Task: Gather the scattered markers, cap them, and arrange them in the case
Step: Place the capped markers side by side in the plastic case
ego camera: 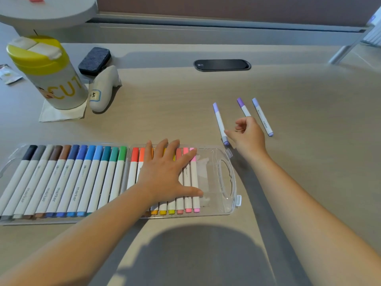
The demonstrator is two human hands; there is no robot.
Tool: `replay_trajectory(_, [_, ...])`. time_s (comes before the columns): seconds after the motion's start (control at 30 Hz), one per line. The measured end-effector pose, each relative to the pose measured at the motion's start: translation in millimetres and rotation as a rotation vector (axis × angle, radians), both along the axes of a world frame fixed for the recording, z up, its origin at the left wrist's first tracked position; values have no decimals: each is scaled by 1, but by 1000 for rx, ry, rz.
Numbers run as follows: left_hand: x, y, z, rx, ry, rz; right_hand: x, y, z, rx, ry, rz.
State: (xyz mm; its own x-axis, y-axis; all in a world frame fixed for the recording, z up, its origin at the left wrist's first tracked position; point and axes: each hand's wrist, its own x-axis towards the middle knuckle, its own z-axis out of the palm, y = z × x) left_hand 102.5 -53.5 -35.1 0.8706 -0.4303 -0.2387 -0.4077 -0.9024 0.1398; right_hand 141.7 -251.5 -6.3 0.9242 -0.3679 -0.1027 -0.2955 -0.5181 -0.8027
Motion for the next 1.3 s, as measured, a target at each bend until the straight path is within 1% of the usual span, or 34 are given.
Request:
replay_trajectory(0.13, [3,-5,-1,1,-18,14,22,5,-12,-71,73,29])
replay_trajectory(0.37, [10,-11,-3,-33,-42,43,49,6,-17,-320,162,37])
replay_trajectory(0.4, [10,-11,-3,-32,-43,40,51,5,-15,-327,169,30])
replay_trajectory(0.43, [9,-11,-3,-31,-43,38,53,4,-12,-282,157,16])
replay_trajectory(0.47, [9,-11,-2,-31,-42,36,54,3,-8,-184,121,2])
replay_trajectory(0.57, [9,-11,-3,-29,-43,33,47,7,13,204,-60,-22])
replay_trajectory(0.63, [9,-11,-2,-25,-38,31,36,12,29,376,-105,9])
replay_trajectory(0.7, [9,-11,0,-19,-21,28,22,14,41,485,-51,78])
replay_trajectory(0.8, [9,-12,1,-17,-22,22,2,10,46,537,176,193])
replay_trajectory(0.9, [9,-12,0,-14,-23,16,-16,3,41,490,385,271])
replay_trajectory(1.0, [9,-11,1,2,-27,18,-25,0,34,431,493,335])
replay_trajectory(1.1, [9,-12,1,6,-23,12,-30,5,25,327,520,367])
replay_trajectory(1.3, [9,-12,2,8,-18,16,-33,15,13,90,460,356])
